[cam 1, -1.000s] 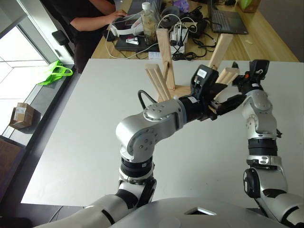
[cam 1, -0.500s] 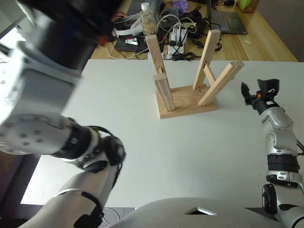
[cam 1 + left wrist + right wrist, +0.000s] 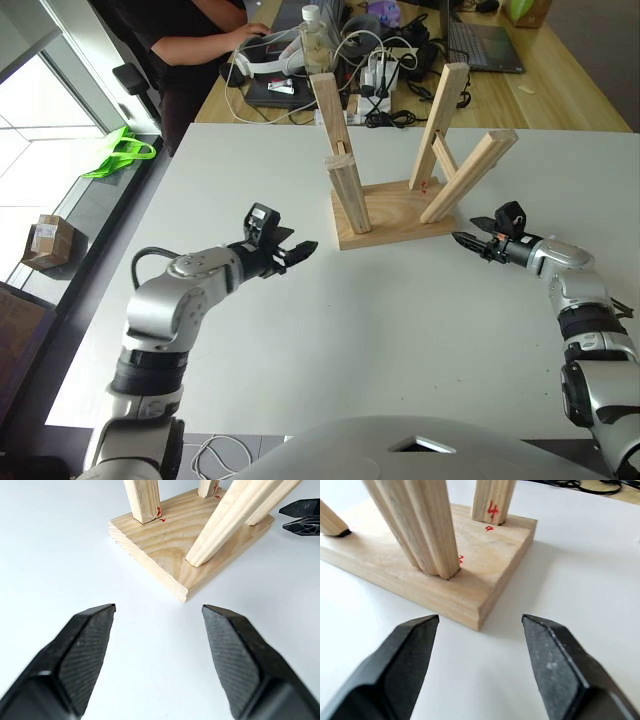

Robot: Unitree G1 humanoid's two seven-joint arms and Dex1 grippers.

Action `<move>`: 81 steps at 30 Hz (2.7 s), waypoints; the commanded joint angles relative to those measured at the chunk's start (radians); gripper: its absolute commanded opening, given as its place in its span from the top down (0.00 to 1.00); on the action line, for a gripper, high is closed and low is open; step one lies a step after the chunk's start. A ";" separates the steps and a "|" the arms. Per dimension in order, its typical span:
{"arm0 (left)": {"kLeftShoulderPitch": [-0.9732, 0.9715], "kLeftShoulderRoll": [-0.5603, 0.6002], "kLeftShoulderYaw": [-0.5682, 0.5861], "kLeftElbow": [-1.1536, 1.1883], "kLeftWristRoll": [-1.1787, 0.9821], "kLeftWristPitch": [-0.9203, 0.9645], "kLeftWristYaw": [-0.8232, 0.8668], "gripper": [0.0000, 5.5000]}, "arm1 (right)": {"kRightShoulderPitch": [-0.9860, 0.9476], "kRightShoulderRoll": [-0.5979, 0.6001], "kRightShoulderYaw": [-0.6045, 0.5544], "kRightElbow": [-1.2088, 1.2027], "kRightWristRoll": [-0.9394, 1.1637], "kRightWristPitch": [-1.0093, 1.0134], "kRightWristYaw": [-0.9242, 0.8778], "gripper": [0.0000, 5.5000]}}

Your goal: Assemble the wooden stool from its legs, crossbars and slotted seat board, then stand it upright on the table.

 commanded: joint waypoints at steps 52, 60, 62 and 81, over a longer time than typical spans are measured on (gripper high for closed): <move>0.044 0.057 0.154 -0.341 0.083 0.041 -0.083 0.41 | 0.212 -0.040 -0.066 -0.766 0.220 0.290 0.051 0.43; 0.129 0.113 0.161 -0.277 0.087 -0.043 -0.157 0.41 | 0.107 -0.050 0.017 -0.428 0.109 0.066 0.153 0.43; 0.117 0.091 0.146 -0.260 0.084 -0.057 -0.150 0.41 | 0.067 -0.028 0.048 -0.329 0.081 -0.003 0.188 0.43; 0.143 0.049 0.116 -0.300 0.050 -0.054 -0.135 0.41 | -0.124 0.001 0.021 -0.025 0.160 0.103 0.522 0.72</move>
